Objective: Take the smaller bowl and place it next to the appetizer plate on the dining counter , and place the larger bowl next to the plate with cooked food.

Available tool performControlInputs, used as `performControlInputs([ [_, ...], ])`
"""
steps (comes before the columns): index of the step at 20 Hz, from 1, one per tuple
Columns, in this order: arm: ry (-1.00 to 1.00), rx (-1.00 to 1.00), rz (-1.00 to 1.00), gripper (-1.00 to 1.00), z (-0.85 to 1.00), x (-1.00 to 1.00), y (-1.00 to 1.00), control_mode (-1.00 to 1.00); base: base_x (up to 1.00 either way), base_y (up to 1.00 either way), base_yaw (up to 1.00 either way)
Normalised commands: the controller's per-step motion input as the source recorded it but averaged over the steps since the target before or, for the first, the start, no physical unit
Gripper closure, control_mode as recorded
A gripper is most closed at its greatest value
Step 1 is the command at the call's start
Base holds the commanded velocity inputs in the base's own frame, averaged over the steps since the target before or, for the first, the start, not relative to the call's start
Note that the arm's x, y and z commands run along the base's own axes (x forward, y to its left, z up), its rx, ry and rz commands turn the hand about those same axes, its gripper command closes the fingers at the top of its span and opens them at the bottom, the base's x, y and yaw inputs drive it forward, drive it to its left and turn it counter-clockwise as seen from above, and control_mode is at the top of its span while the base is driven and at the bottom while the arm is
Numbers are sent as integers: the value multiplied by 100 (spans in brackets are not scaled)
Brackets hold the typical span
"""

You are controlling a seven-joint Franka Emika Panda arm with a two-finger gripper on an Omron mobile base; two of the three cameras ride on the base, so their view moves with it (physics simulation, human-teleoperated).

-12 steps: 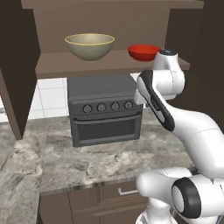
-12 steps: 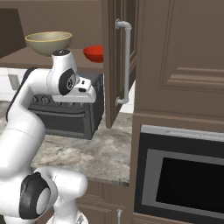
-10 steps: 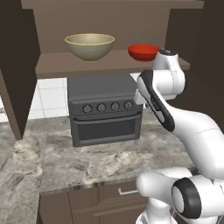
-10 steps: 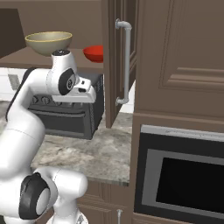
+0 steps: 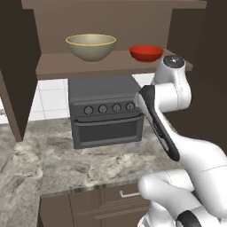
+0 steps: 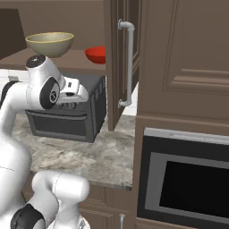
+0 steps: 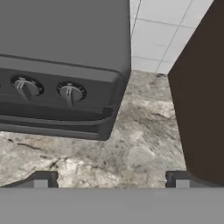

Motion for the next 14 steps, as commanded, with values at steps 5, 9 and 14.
performControlInputs([
  [5, -51, 9, 0, -100, 52, -15, 10, -100, 0, 0, 0],
  [9, -39, 23, 0, -100, 73, -22, 9, -100, 0, 0, 0],
  [14, -21, 21, 0, -100, 78, -15, 23, -100, 0, 0, 0],
])
